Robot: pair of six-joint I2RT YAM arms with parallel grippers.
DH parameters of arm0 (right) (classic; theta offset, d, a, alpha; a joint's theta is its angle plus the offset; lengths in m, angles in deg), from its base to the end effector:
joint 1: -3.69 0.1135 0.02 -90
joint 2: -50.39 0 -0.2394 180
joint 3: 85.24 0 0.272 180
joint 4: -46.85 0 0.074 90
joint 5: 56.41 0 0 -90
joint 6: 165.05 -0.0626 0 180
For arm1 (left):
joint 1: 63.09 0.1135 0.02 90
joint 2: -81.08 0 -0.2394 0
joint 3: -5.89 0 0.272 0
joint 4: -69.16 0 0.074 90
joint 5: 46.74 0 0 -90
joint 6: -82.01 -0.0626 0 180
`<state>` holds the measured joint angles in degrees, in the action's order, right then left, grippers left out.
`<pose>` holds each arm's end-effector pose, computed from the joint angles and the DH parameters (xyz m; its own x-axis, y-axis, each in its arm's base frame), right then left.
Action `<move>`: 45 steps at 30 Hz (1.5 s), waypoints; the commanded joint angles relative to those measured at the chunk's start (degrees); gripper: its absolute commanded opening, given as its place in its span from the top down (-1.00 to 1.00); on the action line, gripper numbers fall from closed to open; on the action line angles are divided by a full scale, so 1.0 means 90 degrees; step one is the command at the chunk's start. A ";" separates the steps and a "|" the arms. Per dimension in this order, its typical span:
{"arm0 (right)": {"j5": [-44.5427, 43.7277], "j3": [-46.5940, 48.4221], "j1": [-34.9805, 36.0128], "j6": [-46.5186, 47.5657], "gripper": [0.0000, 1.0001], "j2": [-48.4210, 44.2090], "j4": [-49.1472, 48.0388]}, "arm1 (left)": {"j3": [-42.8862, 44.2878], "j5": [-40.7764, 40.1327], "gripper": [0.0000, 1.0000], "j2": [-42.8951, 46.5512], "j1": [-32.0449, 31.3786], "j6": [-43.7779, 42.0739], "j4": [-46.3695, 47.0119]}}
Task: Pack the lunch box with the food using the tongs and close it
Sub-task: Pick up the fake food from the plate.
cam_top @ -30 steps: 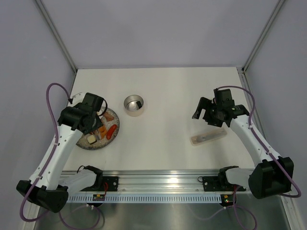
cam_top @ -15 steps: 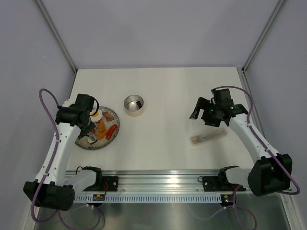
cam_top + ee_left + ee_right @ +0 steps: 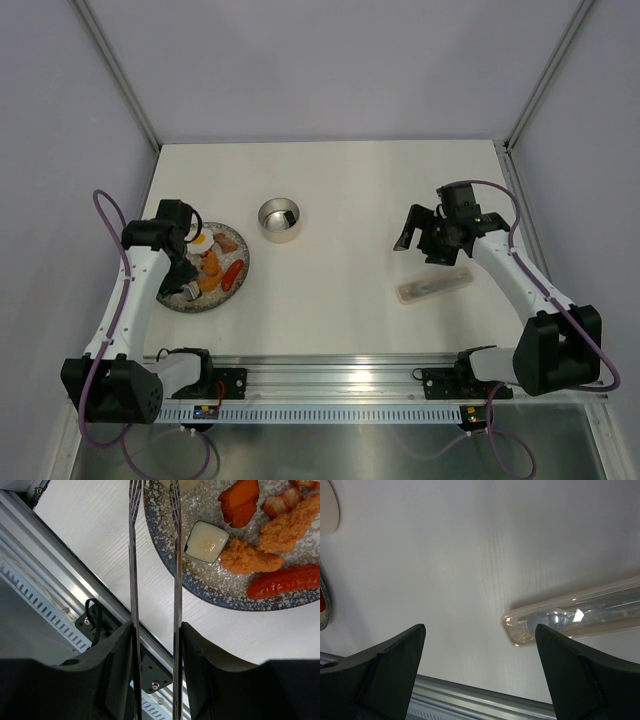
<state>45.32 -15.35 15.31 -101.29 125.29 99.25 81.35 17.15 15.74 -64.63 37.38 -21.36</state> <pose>0.2927 0.0732 0.2069 -0.8749 0.2621 -0.4074 0.0918 0.9155 0.3918 0.2103 0.0219 0.2505 -0.6574 -0.6216 -0.4260 -0.7360 0.6508 0.1862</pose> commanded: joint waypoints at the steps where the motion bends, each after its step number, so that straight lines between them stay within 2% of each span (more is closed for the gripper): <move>1: 0.0142 0.0340 -0.0012 0.0084 -0.99 0.0086 -0.0139 | 0.0160 0.0176 0.12 0.0062 0.0064 -0.0255 0.0224; 12: 0.0123 0.0486 -0.0021 0.0103 -0.99 0.0292 -0.0090 | 0.0687 0.0342 0.13 0.0024 0.0073 -0.0411 -0.0010; 18: 0.0103 0.0535 -0.0021 0.0103 -0.99 0.0360 -0.0100 | 0.0922 0.0450 0.12 -0.0151 0.0064 -0.0587 0.0214; 32: 0.0055 0.0496 -0.0021 0.0142 -0.99 0.0448 -0.0012 | 0.0493 0.0137 0.08 -0.0513 0.0161 -0.0821 0.0644; 36: 0.0055 0.0487 -0.0021 0.0142 -0.99 0.0448 0.0007 | 0.0180 0.0361 0.08 -0.0445 0.0483 -0.0978 0.0917; 45: 0.0016 0.0438 -0.0021 0.0142 -0.99 0.0487 -0.0041 | -0.0161 0.0576 0.07 -0.0484 0.0737 -0.1193 0.1308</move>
<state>45.27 -12.71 15.31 -100.81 129.31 99.31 80.72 21.37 10.85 -59.08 28.22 -12.83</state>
